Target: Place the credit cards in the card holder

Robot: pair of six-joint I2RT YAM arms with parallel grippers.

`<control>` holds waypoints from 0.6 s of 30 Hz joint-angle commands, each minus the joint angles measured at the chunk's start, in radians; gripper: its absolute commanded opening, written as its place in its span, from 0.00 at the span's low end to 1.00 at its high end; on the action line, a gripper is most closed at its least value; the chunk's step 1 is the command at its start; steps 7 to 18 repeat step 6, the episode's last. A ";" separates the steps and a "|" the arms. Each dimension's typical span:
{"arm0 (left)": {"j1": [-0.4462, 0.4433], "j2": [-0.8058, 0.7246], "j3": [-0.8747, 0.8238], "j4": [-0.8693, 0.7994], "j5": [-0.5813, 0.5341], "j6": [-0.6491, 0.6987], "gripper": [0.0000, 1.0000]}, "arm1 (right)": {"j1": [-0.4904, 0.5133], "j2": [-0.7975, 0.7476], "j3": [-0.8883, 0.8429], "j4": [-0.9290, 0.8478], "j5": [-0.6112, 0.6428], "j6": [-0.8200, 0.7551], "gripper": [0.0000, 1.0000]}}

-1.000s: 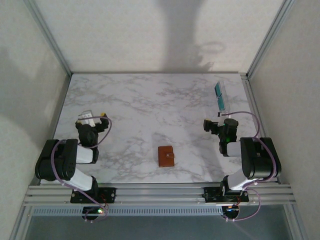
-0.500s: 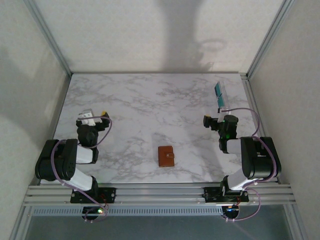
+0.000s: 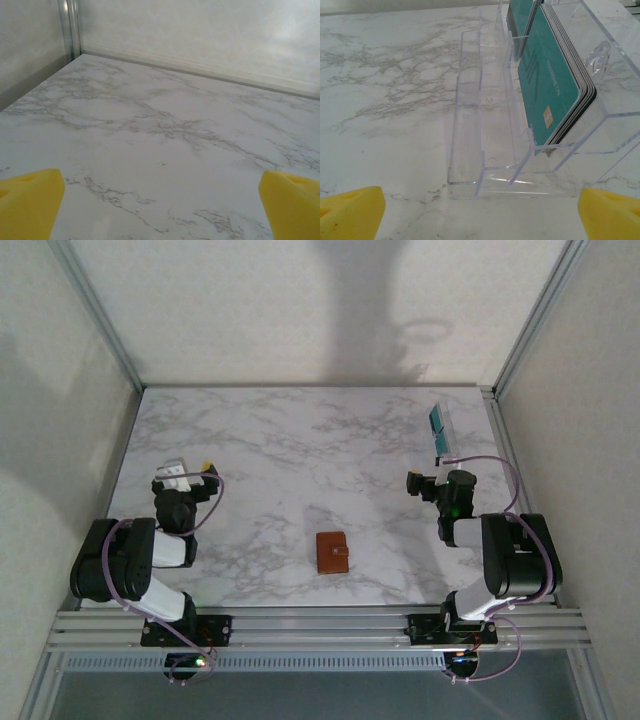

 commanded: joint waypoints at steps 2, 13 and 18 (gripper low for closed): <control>-0.008 0.005 0.012 0.010 -0.013 -0.007 0.99 | 0.007 0.004 0.016 0.003 0.023 -0.001 0.99; -0.008 0.004 0.011 0.010 -0.013 -0.007 0.99 | 0.007 0.004 0.017 0.004 0.022 -0.001 0.99; -0.008 0.004 0.011 0.010 -0.013 -0.007 0.99 | 0.007 0.004 0.017 0.004 0.022 -0.001 0.99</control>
